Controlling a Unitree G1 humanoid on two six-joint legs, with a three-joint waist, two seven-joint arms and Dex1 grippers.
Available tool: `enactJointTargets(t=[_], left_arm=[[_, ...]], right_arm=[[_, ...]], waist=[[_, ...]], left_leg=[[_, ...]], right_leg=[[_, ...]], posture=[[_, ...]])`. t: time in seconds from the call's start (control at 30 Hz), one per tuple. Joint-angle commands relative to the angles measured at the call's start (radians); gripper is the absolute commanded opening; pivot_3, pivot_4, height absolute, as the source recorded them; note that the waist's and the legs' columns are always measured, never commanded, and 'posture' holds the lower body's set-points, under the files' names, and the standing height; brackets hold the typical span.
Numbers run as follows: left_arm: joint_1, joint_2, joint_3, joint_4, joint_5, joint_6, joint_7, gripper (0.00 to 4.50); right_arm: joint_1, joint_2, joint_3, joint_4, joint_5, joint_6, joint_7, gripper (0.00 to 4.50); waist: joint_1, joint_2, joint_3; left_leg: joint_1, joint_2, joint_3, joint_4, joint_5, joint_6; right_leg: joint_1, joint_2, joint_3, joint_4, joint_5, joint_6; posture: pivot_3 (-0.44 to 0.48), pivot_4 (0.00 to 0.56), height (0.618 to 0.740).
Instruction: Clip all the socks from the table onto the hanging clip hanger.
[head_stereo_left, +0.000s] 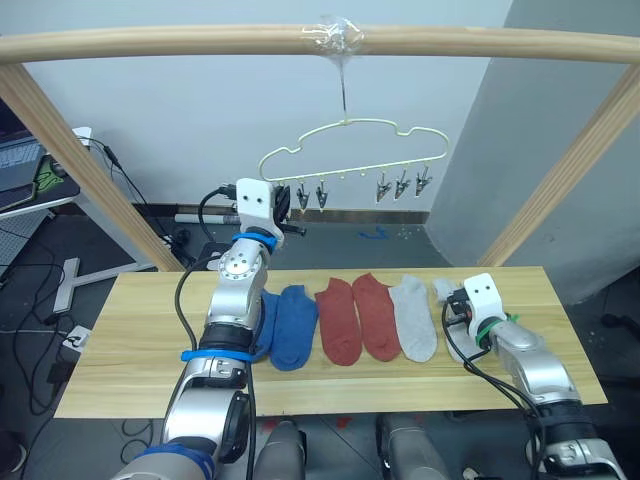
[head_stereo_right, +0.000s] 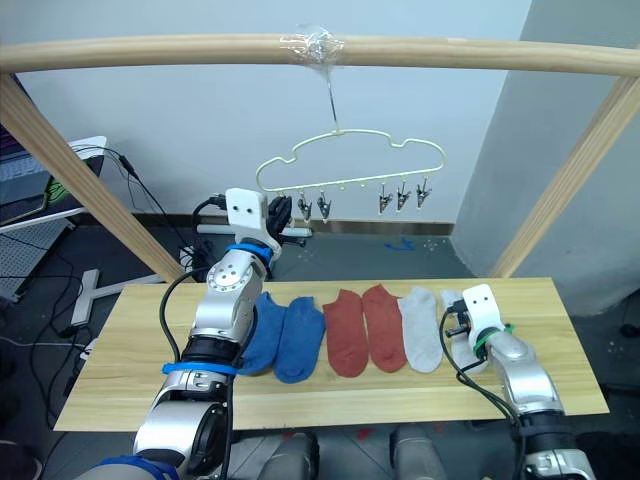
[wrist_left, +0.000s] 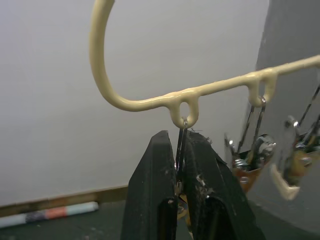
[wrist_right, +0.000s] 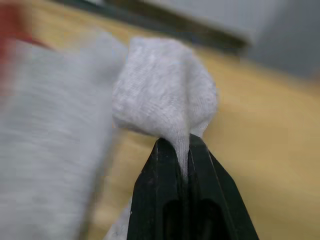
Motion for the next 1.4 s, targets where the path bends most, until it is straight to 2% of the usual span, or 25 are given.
enactJointTargets(t=[0.03,0.1,0.17,0.23,0.3,0.4,0.5,0.8,1.4], left_arm=[[0.003,0.008,0.059,-0.074,-0.144,0.183,-0.064,0.0],[-0.003,0.004,0.116,-0.111,-0.269,0.332,-0.08,0.0],[-0.002,0.009,0.145,-0.141,-0.335,0.421,-0.084,0.0],[-0.001,0.013,0.175,-0.167,-0.408,0.516,-0.089,0.0],[-0.005,0.008,0.254,-0.177,-0.555,0.654,-0.081,0.0],[0.015,0.011,0.303,-0.205,-0.666,0.769,-0.079,0.0],[0.022,0.002,0.338,-0.232,-0.743,0.823,-0.048,0.0],[0.049,-0.005,0.321,-0.304,-0.795,0.867,-0.03,0.0],[0.062,0.008,0.295,-0.316,-0.787,0.853,-0.064,0.0]], right_arm=[[-0.03,0.001,0.097,-0.176,-0.018,-0.035,0.083,0.02],[-0.059,0.002,0.16,-0.203,-0.059,-0.06,0.105,0.02],[-0.079,0.013,0.185,-0.21,-0.074,-0.066,0.107,0.02],[-0.105,0.049,0.193,-0.206,-0.076,-0.05,0.085,0.02],[-0.155,0.133,0.225,-0.184,-0.076,-0.036,0.067,0.02],[-0.222,0.223,0.259,-0.111,-0.095,-0.052,0.05,0.02],[-0.264,0.251,0.277,-0.046,-0.118,-0.089,0.05,0.02],[-0.334,0.323,0.263,0.008,-0.111,-0.107,0.047,0.02],[-0.34,0.338,0.258,-0.024,-0.121,-0.099,0.044,0.02]], waist=[[-0.005,0.0,0.0],[-0.004,0.0,0.0],[-0.001,-0.001,0.0],[0.002,-0.001,0.0],[0.001,-0.001,0.0],[-0.002,-0.001,0.0],[0.005,-0.001,0.0],[0.026,-0.002,0.0],[0.028,-0.002,0.0]], left_leg=[[0.0,0.001,0.0,0.0,0.0,0.0],[0.0,0.001,-0.001,0.0,0.0,0.0],[0.0,0.0,-0.001,0.0,0.0,0.0],[0.0,0.0,-0.001,0.0,0.0,0.0],[0.0,0.0,-0.001,0.0,0.0,0.0],[0.001,0.001,-0.001,0.0,0.0,0.0],[0.001,0.001,-0.002,0.0,0.0,0.0],[-0.001,0.0,-0.002,0.0,0.001,-0.002],[-0.001,0.0,-0.002,0.0,0.001,-0.002]], right_leg=[[0.0,0.001,0.0,0.0,0.0,0.0],[0.0,0.001,-0.001,0.0,0.0,0.0],[0.001,0.0,-0.001,0.0,0.0,0.0],[0.001,0.0,0.0,0.0,0.0,0.0],[0.001,0.0,-0.001,0.0,0.0,0.0],[0.0,0.001,-0.001,0.001,0.0,0.0],[0.0,0.001,-0.001,0.001,0.0,-0.001],[-0.001,0.0,-0.001,0.0,0.0,-0.001],[-0.001,0.0,-0.001,0.0,0.0,-0.001]], posture=[[0.013,0.202,0.74],[0.017,0.196,0.74],[0.017,0.196,0.74],[0.03,0.19,0.74],[0.036,0.187,0.74],[0.041,0.181,0.74],[0.05,0.176,0.74],[0.062,0.168,0.74],[0.062,0.168,0.74]])
